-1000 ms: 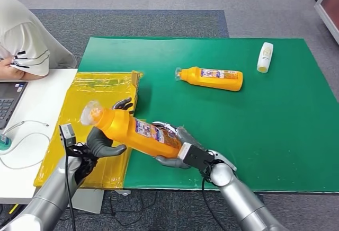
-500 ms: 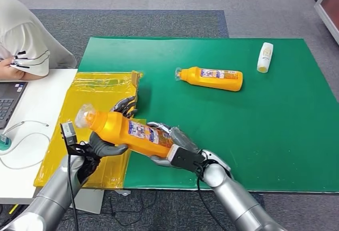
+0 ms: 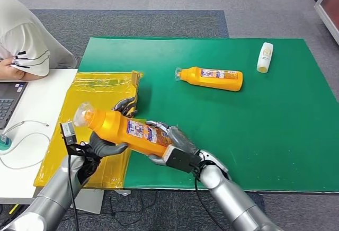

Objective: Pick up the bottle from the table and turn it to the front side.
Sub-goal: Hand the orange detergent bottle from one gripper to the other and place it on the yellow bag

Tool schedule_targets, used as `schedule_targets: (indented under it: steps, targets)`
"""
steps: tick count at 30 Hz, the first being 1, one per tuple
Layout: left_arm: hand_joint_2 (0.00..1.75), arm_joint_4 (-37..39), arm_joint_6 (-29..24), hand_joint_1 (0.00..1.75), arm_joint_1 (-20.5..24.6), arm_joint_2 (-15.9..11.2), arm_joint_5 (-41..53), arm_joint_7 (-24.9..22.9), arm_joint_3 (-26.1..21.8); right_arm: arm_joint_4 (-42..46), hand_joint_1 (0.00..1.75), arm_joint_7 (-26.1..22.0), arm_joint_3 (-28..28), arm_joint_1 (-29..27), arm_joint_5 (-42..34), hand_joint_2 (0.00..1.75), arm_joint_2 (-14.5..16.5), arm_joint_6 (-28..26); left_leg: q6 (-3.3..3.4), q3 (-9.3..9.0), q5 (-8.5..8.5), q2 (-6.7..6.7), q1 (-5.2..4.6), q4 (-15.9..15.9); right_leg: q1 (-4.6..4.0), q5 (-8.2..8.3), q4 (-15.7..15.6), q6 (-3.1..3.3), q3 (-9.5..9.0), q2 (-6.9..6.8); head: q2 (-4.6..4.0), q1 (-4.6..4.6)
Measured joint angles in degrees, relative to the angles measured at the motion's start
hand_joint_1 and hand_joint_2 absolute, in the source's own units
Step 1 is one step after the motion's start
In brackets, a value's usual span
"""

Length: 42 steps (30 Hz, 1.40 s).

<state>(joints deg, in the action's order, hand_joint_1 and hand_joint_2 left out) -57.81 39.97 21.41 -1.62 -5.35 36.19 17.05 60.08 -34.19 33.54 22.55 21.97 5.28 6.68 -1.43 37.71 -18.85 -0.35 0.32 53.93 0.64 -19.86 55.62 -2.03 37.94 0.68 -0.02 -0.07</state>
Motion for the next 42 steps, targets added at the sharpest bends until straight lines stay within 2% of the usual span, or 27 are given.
schedule_targets:
  steps: [23,24,25,28,29,42]
  targets:
    - [1.75,0.87,0.62,1.75,-0.37,0.32,-0.77,0.0,0.02,0.29,1.75,1.01,0.33,-1.25,1.66,1.75,0.29,-0.78,0.0,0.03,-0.01,0.0,0.0,0.0,0.0,-0.01,0.0,0.0,0.02,0.0,0.0,0.01]
    - [1.75,0.88,0.62,1.75,-0.38,0.32,-0.77,-0.01,0.02,0.27,1.69,1.01,0.33,-1.25,1.68,1.75,0.29,-0.79,0.0,0.03,0.0,0.0,0.0,0.0,0.0,0.0,0.0,0.0,0.02,0.0,0.0,0.01]
    - [1.75,0.89,0.63,1.75,-0.39,0.32,-0.77,-0.01,0.02,0.26,1.44,1.02,0.33,-1.26,1.71,1.75,0.3,-0.8,0.0,0.04,0.0,0.0,0.0,0.0,0.0,0.0,0.0,0.0,0.02,0.0,0.0,0.01]
    - [1.75,0.9,0.65,1.75,-0.46,0.36,-0.74,0.0,0.02,0.14,0.22,1.02,0.29,-1.26,1.73,1.75,0.33,-0.93,0.0,0.05,0.02,0.0,0.0,0.0,0.0,0.02,0.0,0.0,0.04,0.0,0.0,0.0]
    - [1.75,0.9,0.65,1.75,-0.52,0.36,-0.7,0.0,0.02,0.07,0.03,1.02,0.27,-1.25,1.72,1.75,0.34,-1.03,0.0,0.05,0.02,0.0,0.0,0.0,0.0,0.02,0.0,0.01,0.04,0.0,0.0,-0.01]
    - [1.75,0.85,-0.12,1.75,-2.51,0.33,0.6,0.0,0.07,-0.19,0.0,1.19,-1.57,-1.32,-0.92,1.75,0.56,0.38,-0.01,0.08,0.02,0.0,0.0,0.0,0.0,0.03,0.0,0.02,0.08,0.0,0.0,-0.01]
